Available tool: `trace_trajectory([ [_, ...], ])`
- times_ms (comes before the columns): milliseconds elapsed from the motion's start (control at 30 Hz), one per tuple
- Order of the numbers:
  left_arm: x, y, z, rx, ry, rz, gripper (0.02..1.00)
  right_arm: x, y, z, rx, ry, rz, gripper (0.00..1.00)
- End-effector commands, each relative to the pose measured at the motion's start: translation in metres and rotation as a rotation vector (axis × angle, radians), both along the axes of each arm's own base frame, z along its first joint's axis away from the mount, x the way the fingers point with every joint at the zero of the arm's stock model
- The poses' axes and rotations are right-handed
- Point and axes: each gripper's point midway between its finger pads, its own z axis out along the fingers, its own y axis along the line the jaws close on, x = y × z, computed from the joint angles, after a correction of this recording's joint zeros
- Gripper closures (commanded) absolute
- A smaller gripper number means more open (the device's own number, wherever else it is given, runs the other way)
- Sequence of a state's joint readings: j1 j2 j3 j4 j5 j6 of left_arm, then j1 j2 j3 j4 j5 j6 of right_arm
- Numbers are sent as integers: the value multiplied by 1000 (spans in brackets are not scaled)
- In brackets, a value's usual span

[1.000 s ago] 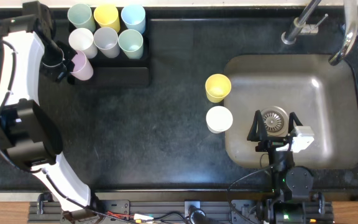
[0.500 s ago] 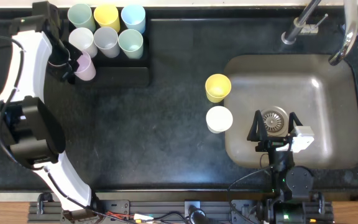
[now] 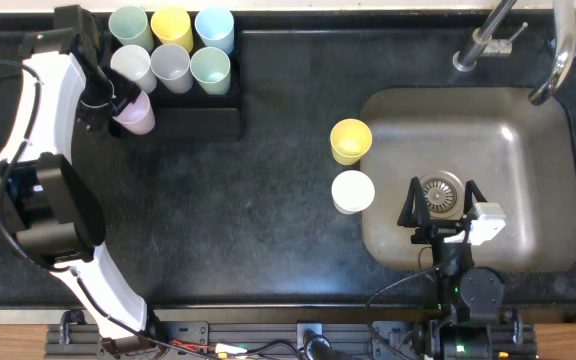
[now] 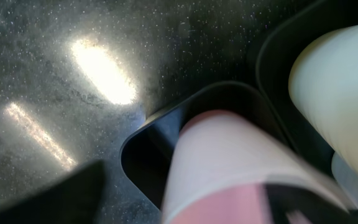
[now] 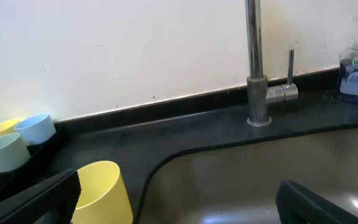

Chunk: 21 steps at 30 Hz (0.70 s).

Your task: Store Cups

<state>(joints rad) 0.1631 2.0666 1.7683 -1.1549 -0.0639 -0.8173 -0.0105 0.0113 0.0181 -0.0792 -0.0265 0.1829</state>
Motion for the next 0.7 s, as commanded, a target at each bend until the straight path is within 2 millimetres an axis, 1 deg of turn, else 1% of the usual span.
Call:
trace_trajectory([
  [33,-4,-2,7,4,-11,13,20,0,2,-4,4,2,11,3],
  [133,-4,-2,32,13,-70,13,20,0,2,-4,4,2,11,3],
  [233,-8,-8,66,17,-146,3,20,0,2,-4,4,2,11,3],
  [267,-9,-12,77,19,-169,-5,20,0,2,-4,4,2,11,3],
  [300,-10,-19,89,16,-202,-22,20,0,2,-4,4,2,11,3],
  [367,-11,-38,107,16,-249,-69,20,0,2,-4,4,2,11,5],
  [433,-7,-70,123,26,-296,-202,20,0,2,-4,4,2,11,5],
  [467,-5,-91,129,30,-315,-286,20,0,2,-4,4,2,11,5],
  [533,-3,-132,135,32,-341,-403,20,0,2,-4,4,2,11,5],
  [600,-5,-183,135,33,-364,-521,20,0,2,-4,4,2,11,3],
  [700,-13,-248,127,38,-386,-645,20,0,2,-4,4,2,11,3],
])
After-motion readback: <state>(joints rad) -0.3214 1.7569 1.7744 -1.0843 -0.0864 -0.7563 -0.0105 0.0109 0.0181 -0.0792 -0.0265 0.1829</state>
